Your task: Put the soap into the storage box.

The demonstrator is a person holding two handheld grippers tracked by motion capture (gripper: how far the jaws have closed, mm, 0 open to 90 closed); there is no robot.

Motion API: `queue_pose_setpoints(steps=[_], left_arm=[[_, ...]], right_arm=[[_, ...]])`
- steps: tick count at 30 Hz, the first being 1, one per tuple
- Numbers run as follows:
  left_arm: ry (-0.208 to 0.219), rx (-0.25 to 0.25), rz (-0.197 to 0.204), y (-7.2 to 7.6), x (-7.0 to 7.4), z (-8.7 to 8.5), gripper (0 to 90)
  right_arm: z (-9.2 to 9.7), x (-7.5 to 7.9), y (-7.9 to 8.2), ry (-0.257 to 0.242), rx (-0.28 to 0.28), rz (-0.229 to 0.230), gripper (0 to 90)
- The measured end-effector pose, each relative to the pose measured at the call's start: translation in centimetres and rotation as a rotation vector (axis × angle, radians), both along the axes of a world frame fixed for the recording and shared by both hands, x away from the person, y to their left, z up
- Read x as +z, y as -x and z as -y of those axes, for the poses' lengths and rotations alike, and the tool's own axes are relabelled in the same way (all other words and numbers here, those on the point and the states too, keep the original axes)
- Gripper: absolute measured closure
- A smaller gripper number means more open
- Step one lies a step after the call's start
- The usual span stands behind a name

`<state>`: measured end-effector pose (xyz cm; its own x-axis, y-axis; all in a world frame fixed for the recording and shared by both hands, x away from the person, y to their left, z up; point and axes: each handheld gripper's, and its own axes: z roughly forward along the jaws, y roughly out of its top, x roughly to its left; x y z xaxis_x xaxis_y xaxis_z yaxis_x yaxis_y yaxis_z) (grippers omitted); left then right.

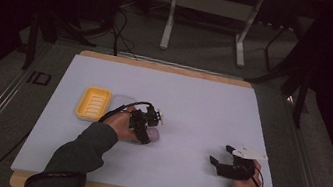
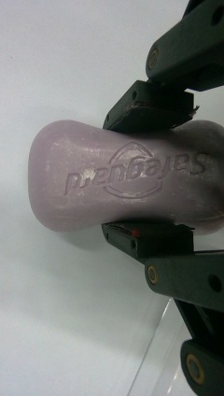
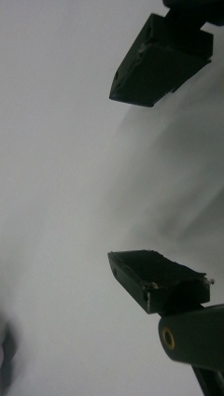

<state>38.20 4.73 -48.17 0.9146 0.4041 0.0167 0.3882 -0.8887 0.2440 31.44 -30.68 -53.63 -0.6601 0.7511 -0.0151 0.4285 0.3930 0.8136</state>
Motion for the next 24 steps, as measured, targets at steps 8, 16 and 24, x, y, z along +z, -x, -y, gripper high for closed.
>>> queue_pose_setpoints(steps=[8, 16, 24], left_arm=[[0.022, 0.040, -0.007, -0.4, 0.5, -0.7, 49.6], [0.031, 0.071, -0.003, -0.6, 1.0, -1.4, 49.6], [0.030, 0.089, -0.003, -0.8, 1.2, -2.0, 49.6]], right_arm=[[0.0, 0.0, 0.0, 0.001, 0.001, 0.000, 18.4], [0.0, 0.0, 0.0, 0.001, 0.001, 0.000, 18.4], [0.0, 0.0, 0.0, 0.001, 0.000, -0.001, 18.4]])
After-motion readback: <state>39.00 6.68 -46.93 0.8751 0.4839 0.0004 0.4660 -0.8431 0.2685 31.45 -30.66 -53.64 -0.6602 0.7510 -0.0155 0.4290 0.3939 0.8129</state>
